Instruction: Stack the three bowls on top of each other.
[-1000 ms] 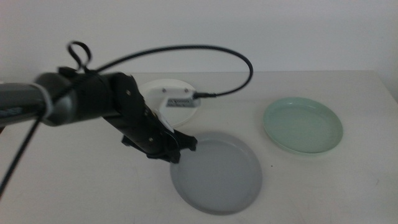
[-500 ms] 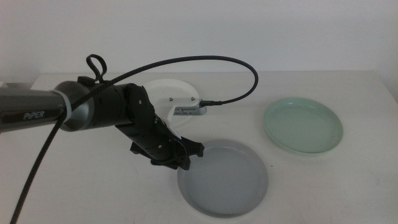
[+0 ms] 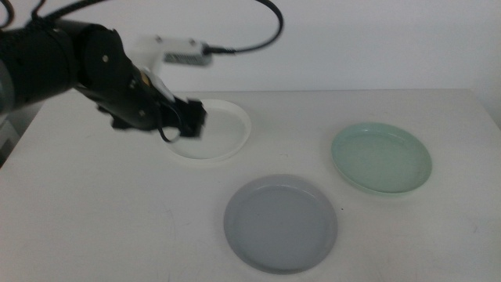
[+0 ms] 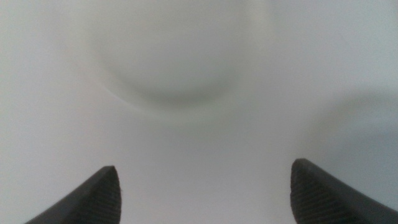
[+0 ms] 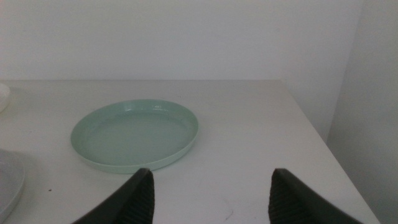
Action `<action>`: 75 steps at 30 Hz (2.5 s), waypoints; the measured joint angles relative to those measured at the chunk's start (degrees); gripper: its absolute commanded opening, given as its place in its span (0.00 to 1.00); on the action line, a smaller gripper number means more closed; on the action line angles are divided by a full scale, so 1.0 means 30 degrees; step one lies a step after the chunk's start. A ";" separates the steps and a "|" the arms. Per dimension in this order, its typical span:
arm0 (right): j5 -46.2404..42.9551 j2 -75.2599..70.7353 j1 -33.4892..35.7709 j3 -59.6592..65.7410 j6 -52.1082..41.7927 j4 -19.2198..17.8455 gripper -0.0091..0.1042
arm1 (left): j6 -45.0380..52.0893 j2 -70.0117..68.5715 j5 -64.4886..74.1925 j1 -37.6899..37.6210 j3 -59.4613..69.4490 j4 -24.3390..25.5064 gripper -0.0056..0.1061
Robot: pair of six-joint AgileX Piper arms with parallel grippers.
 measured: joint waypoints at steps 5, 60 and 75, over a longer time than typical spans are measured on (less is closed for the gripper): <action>0.0000 0.0000 0.0000 0.0000 0.0000 0.0000 0.50 | -0.2481 0.0524 -0.3089 0.0857 -0.0364 0.3673 0.99; 0.0000 0.0000 0.0000 0.0000 0.0000 0.0000 0.50 | -0.3877 -0.2968 -0.6669 0.2446 0.5149 0.1456 0.05; 0.0000 0.0000 0.0000 0.0000 0.0000 0.0000 0.50 | -0.5606 -0.1523 -1.1213 -0.3879 0.8740 0.0998 0.05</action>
